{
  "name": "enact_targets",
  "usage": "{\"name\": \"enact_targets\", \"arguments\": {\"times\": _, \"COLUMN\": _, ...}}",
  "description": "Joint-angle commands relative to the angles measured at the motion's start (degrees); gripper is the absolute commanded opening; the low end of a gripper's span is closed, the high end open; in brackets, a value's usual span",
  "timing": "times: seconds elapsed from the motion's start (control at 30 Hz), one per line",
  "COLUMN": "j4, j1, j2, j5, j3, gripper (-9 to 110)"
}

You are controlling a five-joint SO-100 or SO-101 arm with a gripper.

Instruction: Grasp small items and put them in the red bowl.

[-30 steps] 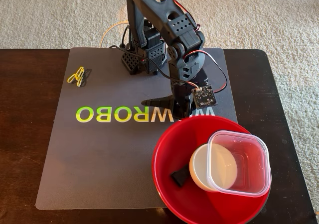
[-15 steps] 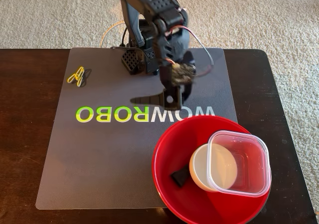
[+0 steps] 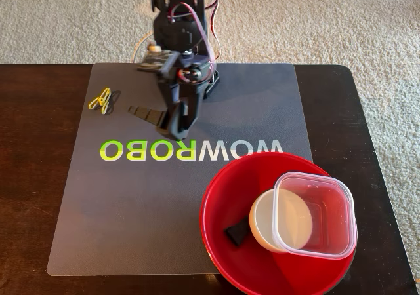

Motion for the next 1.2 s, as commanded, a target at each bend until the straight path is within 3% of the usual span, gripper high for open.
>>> {"name": "enact_targets", "arguments": {"times": 0.0, "j4": 8.4, "j1": 1.3, "j2": -20.0, "j5": -9.4, "j3": -26.0, "gripper": 0}}
{"name": "enact_targets", "arguments": {"times": 0.23, "j4": 19.5, "j1": -3.7, "j2": -39.7, "j5": -28.7, "j3": -56.3, "gripper": 0}}
{"name": "enact_targets", "arguments": {"times": 0.43, "j4": 20.3, "j1": -10.2, "j2": -55.6, "j5": -37.6, "j3": -78.1, "gripper": 0}}
{"name": "enact_targets", "arguments": {"times": 0.83, "j4": 19.5, "j1": -16.4, "j2": -96.9, "j5": -42.2, "j3": -122.3, "gripper": 0}}
{"name": "enact_targets", "arguments": {"times": 1.17, "j4": 15.5, "j1": -19.5, "j2": -109.2, "j5": -45.4, "j3": -130.5, "gripper": 0}}
